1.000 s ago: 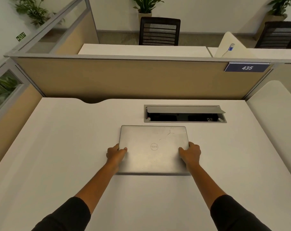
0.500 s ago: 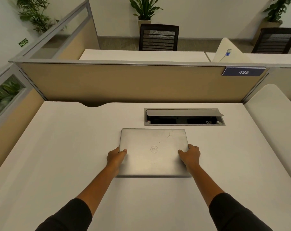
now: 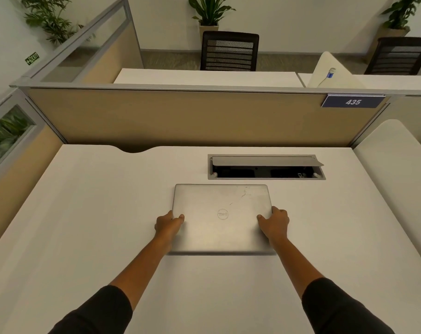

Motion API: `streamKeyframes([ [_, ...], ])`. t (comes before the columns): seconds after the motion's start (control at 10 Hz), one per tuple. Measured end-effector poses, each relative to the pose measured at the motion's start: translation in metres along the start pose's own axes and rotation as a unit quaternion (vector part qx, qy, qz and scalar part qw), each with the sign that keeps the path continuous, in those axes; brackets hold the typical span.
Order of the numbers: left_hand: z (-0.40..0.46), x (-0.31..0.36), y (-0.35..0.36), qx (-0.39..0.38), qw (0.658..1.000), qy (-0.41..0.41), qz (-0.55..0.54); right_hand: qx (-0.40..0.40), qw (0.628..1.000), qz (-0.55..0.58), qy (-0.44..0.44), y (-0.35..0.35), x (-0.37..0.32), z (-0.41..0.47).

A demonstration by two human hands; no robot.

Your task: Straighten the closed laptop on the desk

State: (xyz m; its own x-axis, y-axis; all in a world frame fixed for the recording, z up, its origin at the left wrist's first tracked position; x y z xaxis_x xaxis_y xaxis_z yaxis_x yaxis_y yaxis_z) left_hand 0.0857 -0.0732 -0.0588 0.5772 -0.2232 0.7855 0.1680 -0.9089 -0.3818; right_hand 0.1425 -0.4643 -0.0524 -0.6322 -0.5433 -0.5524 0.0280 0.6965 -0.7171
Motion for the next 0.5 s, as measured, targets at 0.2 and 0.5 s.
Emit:
streamKeyframes([
  [0.2,-0.012,0.001,-0.003,-0.02,0.99,0.069,0.12,0.011,0.994,-0.073,-0.076,0.003,0.0,-0.023],
  [0.5,-0.04,0.001,-0.018,0.052,0.899,0.259,0.349,0.062,0.962,-0.166,-0.206,-0.003,-0.009,-0.05],
])
Point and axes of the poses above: each hand's wrist, its own z-axis towards the middle knuckle, its own y-axis out of the palm, x = y × z, the point moved 8 cm from there along z, towards the middle knuckle, and after that the axes turned 9 degrees about y, right-handed, at the moved point
